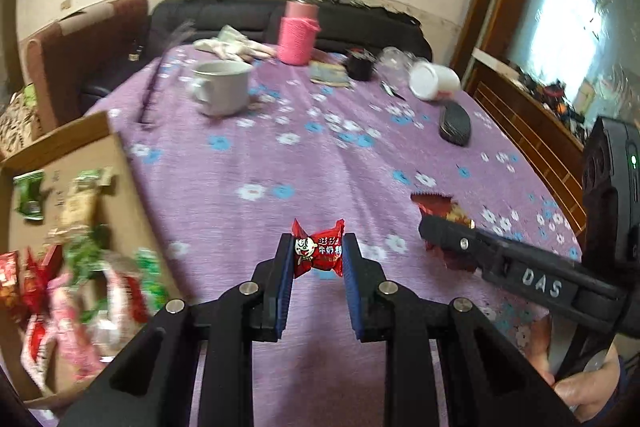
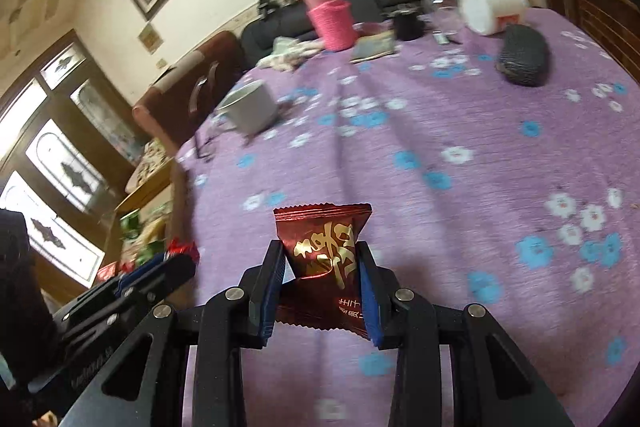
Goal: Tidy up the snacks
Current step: 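Carry the small red candy and red-gold packet over the cardboard box, then open both grippers to release the red candy and red-gold packet into the box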
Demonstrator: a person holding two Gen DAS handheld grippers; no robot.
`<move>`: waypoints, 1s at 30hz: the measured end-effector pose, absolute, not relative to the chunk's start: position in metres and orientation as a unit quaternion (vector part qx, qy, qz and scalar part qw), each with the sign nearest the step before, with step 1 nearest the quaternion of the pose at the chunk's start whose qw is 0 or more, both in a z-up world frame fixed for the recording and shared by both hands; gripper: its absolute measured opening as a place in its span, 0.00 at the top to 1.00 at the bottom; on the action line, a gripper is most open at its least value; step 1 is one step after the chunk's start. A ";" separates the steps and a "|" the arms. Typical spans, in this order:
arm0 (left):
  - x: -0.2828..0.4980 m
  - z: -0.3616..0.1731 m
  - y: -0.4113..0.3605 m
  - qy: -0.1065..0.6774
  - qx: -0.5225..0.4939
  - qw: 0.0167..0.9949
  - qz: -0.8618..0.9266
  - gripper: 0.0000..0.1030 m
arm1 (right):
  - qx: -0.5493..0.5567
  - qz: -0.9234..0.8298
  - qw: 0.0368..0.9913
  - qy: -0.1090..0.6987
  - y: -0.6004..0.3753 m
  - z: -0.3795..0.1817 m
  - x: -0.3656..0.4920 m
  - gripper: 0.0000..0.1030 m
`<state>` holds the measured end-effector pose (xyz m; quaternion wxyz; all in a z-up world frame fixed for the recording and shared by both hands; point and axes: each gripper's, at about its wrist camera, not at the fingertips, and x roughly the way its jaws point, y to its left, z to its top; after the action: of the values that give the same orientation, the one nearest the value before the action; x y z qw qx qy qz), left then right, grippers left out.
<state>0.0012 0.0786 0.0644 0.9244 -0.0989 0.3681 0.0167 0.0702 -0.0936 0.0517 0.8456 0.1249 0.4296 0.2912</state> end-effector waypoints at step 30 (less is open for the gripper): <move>-0.097 0.036 0.265 0.333 -0.180 0.905 0.196 0.78 | -0.017 0.422 0.788 0.449 0.141 0.045 0.013 0.63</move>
<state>-0.0972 0.2654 0.0361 0.9046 -0.1797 0.3331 0.1960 0.0131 0.1411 0.0451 0.7878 -0.0172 0.4488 0.4215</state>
